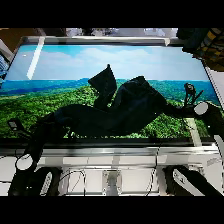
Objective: Fold the clothes and pants, and hang the long-sleeved shirts on hangers.
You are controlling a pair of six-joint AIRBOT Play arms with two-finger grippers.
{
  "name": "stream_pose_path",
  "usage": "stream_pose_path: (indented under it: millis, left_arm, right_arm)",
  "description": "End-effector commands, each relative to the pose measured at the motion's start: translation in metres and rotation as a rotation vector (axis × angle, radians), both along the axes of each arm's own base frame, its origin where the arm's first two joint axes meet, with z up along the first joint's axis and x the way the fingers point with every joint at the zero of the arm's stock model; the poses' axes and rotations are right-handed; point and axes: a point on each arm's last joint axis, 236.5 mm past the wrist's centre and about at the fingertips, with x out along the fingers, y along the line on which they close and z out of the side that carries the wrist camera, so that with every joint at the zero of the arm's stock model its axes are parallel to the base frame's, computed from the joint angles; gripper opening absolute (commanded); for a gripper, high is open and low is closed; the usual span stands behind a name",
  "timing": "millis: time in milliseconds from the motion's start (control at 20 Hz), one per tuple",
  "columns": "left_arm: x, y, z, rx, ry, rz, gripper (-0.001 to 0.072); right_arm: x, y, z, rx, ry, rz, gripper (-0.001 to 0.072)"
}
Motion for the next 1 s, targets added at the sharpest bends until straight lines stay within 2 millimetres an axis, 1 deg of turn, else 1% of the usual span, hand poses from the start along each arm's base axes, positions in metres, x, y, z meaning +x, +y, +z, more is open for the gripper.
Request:
stream_pose_path:
  millis: [0,700,750,800,850,900,950]
  left_arm:
    - [0.0,0.0,-0.001,0.0,0.003,0.001,0.0123]
    - [0.0,0.0,-0.001,-0.001,0.003,0.001,0.0122]
    - [0.0,-0.001,-0.001,-0.052,0.005,0.006,0.0122]
    - [0.001,-0.002,0.007,-0.16,-0.004,0.02,0.0122]
    - [0.003,-0.003,0.02,-0.199,-0.025,0.02,0.0122]
    - [0.004,-0.009,0.036,-0.183,-0.053,-0.007,0.0123]
    - [0.006,-0.012,0.056,-0.107,-0.091,-0.036,0.0123]
  right_arm:
    - [0.0,0.0,0.0,0.001,0.002,0.001,0.0381]
    - [0.0,0.0,0.0,0.0,-0.001,0.0,0.0381]
    - [0.0,0.0,0.0,0.0,-0.001,0.0,0.0381]
    - [0.0,0.0,0.0,0.001,0.0,0.0,0.0381]
    - [0.0,0.0,0.0,0.0,0.0,0.0,0.0381]
    - [0.0,0.0,0.0,0.0,0.0,0.0,0.0381]
    - [0.0,0.0,0.0,0.0,-0.001,0.0,0.0381]
